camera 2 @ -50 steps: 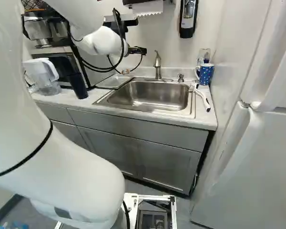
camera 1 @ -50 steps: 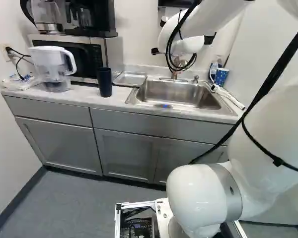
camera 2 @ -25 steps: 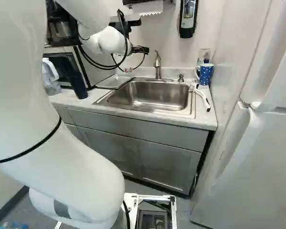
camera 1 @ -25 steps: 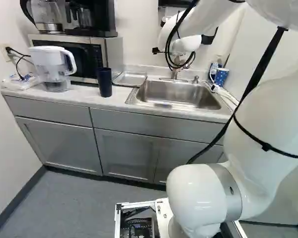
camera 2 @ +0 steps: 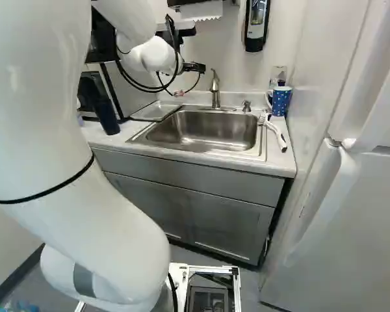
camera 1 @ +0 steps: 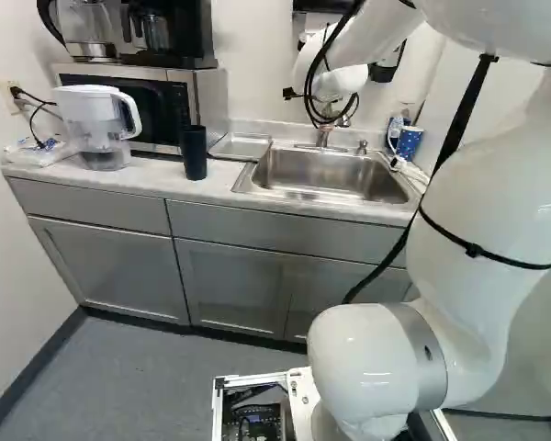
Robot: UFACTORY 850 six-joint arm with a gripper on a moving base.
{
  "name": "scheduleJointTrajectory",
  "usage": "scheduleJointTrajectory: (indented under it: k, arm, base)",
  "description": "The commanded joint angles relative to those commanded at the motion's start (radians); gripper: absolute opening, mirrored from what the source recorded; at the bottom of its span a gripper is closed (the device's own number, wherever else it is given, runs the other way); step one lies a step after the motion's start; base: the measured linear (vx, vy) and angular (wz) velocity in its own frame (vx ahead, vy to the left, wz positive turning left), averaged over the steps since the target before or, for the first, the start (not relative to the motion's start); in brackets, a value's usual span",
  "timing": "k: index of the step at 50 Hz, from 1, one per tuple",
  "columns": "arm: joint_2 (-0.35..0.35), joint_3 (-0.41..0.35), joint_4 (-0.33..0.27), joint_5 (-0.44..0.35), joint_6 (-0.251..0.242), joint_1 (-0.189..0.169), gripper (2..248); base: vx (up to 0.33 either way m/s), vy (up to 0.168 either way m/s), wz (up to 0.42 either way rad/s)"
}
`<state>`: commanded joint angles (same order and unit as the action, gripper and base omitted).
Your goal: Rinse the cup and place it in the tray
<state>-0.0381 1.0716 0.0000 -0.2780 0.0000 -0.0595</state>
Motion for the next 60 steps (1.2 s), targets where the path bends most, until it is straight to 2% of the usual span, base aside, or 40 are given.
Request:
scheduleJointTrajectory:
  k: [24,60]
  arm:
    - [-0.057,0.058,0.0,0.033,0.0,-0.012,247]
    - [-0.119,0.124,0.0,0.033,0.0,-0.036,247]
  base:
    - [0.0,0.0,0.0]
    - [0.0,0.0,0.0]
